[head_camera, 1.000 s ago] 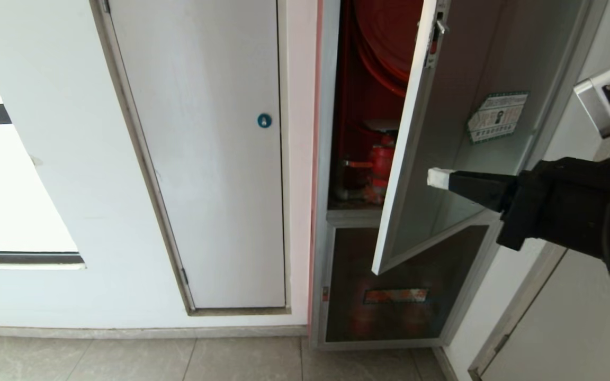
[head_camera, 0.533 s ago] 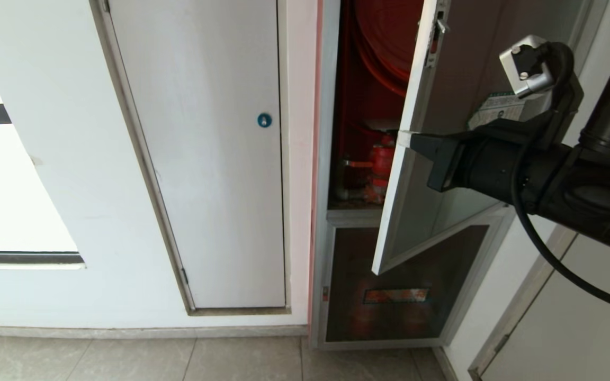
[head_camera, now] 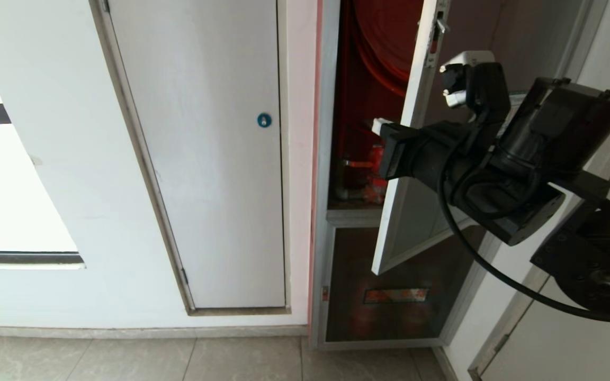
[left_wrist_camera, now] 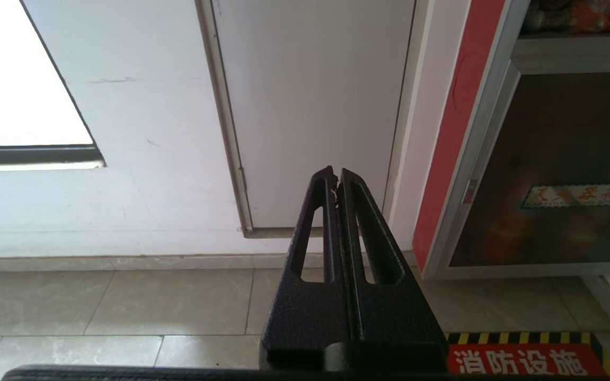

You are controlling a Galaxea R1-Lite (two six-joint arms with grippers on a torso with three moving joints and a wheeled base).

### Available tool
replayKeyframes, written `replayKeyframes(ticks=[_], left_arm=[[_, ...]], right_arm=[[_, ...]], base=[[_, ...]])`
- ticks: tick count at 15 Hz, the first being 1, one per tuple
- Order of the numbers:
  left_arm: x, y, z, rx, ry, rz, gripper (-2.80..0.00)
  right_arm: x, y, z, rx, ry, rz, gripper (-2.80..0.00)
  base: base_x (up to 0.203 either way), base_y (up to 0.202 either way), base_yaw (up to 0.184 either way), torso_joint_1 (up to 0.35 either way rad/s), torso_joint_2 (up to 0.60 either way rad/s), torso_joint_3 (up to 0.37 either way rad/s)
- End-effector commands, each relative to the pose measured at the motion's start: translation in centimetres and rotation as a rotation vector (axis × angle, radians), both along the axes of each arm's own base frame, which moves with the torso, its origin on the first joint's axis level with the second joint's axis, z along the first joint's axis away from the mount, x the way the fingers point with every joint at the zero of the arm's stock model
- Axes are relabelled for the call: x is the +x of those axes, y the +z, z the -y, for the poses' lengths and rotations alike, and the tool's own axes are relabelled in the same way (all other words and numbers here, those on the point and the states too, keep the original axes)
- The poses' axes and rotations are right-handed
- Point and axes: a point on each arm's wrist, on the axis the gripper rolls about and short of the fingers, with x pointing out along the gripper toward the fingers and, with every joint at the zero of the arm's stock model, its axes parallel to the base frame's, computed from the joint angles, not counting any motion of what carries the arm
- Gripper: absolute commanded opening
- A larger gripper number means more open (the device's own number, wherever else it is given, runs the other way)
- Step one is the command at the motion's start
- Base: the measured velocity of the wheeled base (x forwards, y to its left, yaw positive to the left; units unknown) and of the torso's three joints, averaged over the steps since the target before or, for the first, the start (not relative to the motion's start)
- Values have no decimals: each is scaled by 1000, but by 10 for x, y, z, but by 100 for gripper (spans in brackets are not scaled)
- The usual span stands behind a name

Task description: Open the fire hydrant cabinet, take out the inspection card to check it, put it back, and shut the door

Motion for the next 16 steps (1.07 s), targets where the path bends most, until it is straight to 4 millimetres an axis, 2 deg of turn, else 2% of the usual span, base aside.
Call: replayKeyframes(ticks=[1, 5, 11, 16], left_arm=[[1, -3, 0, 0, 0, -12, -280], [1, -3, 0, 0, 0, -12, -280], [1, -3, 0, 0, 0, -12, -280], [1, -3, 0, 0, 0, -13, -280]], right_arm=[[17, -19, -11, -24, -30, 4, -280], [38, -29, -22, -17, -117, 47, -280], [58, -17, -27, 11, -186, 97, -280], [72, -18, -24, 8, -213, 92, -280]], base=[[0, 0, 0, 0, 0, 0], [0, 0, 0, 0, 0, 0], [0, 0, 0, 0, 0, 0], [0, 0, 0, 0, 0, 0]])
